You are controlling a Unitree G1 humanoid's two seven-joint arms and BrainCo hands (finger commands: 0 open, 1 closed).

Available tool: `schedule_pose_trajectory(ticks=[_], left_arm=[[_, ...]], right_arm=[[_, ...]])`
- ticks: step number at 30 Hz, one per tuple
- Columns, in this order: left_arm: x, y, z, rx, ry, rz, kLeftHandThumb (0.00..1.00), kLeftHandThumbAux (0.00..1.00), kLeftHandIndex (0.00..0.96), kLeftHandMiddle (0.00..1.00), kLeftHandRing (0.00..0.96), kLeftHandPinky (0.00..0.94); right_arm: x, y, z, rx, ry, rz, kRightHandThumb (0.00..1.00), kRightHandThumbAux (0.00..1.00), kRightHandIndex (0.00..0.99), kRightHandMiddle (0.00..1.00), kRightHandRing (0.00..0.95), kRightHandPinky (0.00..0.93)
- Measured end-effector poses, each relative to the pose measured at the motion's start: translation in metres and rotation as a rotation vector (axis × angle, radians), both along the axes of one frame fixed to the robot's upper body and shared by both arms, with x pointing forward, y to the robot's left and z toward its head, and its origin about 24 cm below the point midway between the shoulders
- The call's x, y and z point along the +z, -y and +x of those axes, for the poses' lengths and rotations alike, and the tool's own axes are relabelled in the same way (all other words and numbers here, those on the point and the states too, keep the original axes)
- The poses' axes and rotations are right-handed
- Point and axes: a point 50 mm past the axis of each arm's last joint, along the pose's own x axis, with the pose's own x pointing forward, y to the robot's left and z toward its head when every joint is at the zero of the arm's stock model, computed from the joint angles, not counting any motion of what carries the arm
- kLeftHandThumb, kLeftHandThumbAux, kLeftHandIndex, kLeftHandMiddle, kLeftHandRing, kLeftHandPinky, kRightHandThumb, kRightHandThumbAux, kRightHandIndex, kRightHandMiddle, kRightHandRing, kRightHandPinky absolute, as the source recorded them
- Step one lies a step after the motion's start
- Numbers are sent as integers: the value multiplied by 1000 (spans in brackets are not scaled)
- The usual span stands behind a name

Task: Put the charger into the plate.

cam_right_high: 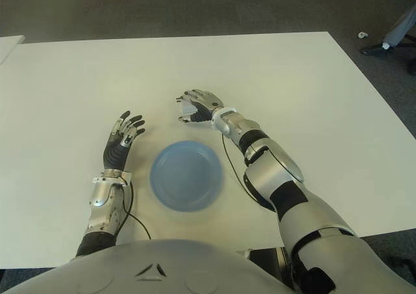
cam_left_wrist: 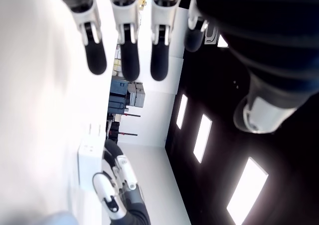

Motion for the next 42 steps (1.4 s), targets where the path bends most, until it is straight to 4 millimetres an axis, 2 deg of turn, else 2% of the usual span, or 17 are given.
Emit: schedule_pose_trajectory(ticks=[16,31,42], left_arm=[[2,-5,-5,6,-10,-25,11,559,117,233,235,243],[2,-7,-5,-6,-12,-40,15,541,119,243,245,255],[1,-7,-6,0,-17,-46,1,526,139,264,262,268]], right_arm=[[-3,1,-1,-38,-16,31,156,276,0,0,0,0],[-4,3,-2,-45,-15,37,109,352,0,0,0,0],[4,40,0,4,24,-23,49,407,0,0,0,0]])
